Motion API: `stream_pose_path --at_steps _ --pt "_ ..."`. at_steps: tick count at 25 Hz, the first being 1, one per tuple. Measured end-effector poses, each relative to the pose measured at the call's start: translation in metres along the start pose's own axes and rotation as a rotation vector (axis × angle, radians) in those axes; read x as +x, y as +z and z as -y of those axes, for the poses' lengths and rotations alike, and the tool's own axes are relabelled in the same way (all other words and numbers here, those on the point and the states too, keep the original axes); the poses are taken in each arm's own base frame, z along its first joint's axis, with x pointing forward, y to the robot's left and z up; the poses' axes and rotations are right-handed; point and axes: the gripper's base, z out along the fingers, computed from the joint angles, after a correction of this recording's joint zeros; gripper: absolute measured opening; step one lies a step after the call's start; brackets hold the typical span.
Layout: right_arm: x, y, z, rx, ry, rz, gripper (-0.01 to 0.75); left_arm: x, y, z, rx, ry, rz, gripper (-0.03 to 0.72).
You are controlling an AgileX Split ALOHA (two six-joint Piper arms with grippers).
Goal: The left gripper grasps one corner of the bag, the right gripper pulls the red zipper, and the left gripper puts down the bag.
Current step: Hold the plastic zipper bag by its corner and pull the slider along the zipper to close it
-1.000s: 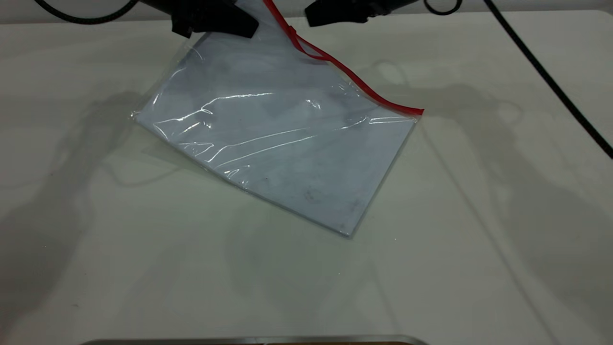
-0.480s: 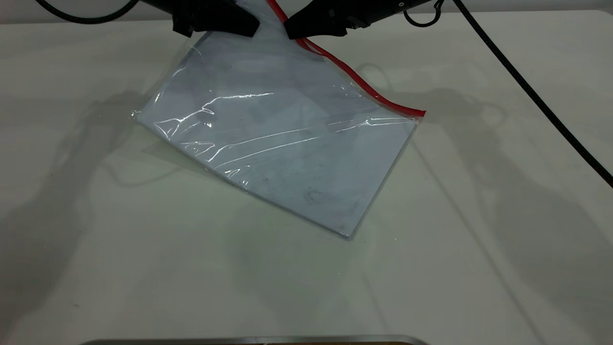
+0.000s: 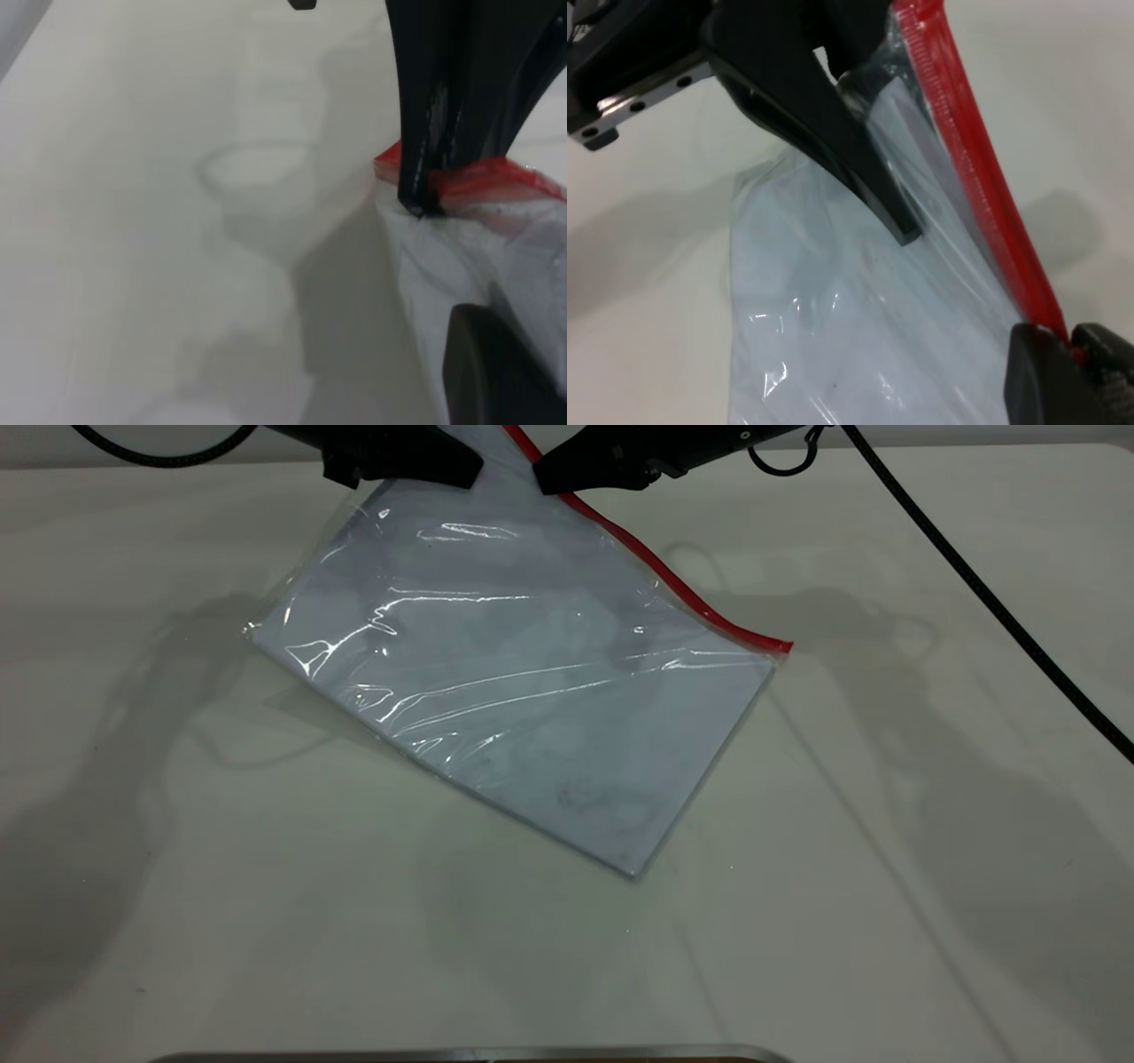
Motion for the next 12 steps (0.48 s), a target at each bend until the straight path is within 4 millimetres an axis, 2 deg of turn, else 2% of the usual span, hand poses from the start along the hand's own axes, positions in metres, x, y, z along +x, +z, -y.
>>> stream_pose_path --at_steps 6,12 --pt "0.0 -0.007 0.003 -0.014 -0.005 0.013 0.036 -0.002 -0.007 -0.001 0.004 -0.028 0.053 0.05" --pt "-0.006 -0.016 0.008 -0.016 -0.01 0.035 0.036 -0.015 -0.025 -0.005 -0.013 -0.057 0.168 0.05"
